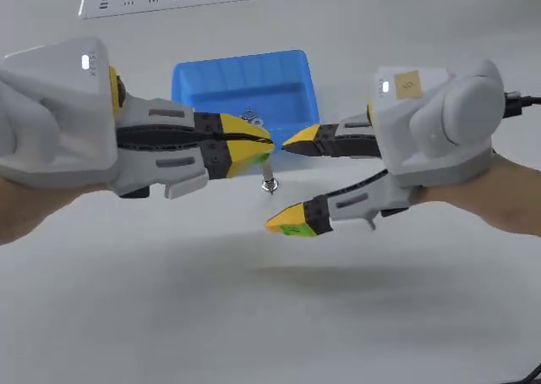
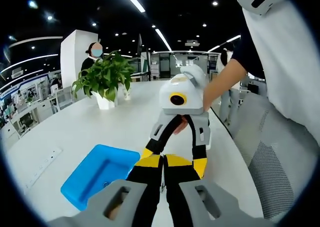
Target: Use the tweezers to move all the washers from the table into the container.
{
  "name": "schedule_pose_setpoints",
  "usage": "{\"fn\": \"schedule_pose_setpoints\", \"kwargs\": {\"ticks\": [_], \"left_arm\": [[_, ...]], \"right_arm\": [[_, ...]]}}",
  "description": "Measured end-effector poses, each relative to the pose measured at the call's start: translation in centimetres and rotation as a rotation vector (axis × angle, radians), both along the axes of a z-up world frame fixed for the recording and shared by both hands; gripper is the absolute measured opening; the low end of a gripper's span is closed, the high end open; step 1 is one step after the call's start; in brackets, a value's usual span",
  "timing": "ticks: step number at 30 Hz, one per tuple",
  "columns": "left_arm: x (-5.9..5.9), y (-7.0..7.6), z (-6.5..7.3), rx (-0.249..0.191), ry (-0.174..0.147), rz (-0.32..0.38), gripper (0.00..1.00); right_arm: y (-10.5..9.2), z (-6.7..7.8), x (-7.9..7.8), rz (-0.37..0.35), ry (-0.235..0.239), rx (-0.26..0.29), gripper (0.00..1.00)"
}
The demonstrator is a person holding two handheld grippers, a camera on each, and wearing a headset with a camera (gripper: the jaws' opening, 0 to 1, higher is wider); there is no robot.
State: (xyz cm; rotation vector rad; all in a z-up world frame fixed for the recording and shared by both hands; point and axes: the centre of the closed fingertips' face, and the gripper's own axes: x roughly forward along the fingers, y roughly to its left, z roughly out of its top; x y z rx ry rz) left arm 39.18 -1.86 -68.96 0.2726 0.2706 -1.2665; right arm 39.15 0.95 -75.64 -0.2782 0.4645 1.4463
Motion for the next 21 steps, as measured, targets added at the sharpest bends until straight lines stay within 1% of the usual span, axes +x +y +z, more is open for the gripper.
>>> {"fn": "schedule_pose_setpoints", "kwargs": {"ticks": [2, 5, 8, 9, 10, 11, 14, 16, 19, 21], "left_arm": [[0.1, 0.0, 0.0, -0.003, 0.004, 0.002, 0.04], [0.5, 0.0, 0.0, -0.01, 0.011, 0.012, 0.04], [0.5, -0.1, 0.1, -0.014, 0.02, 0.015, 0.04], [0.5, -0.2, 0.1, -0.013, 0.02, 0.015, 0.04], [0.5, -0.2, 0.2, -0.014, 0.022, 0.016, 0.04], [0.4, -0.2, 0.2, -0.014, 0.024, 0.016, 0.04], [0.4, 0.0, 0.2, -0.01, 0.026, 0.015, 0.04], [0.4, 0.0, 0.2, -0.01, 0.028, 0.012, 0.04], [0.4, 0.0, 0.2, -0.008, 0.028, 0.011, 0.04], [0.4, 0.0, 0.2, -0.009, 0.03, 0.008, 0.04]], "right_arm": [[0.4, 0.0, 0.2, 0.008, 0.005, 0.004, 0.52], [0.8, 0.0, 0.3, 0.032, -0.001, -0.002, 0.46], [1.1, -0.1, 0.4, 0.057, -0.017, -0.015, 0.37], [1.2, -0.3, 0.5, 0.059, -0.021, -0.023, 0.33], [1.1, -0.6, 0.8, 0.049, -0.019, -0.04, 0.32], [1.0, -0.8, 1.0, 0.048, -0.013, -0.044, 0.3], [0.8, -0.8, 1.1, 0.049, -0.005, -0.034, 0.24], [0.8, -0.8, 1.0, 0.06, -0.003, -0.034, 0.2], [0.6, -1.0, 0.6, 0.083, 0.006, -0.05, 0.17], [0.6, -1.0, 0.4, 0.093, 0.006, -0.049, 0.15]]}}
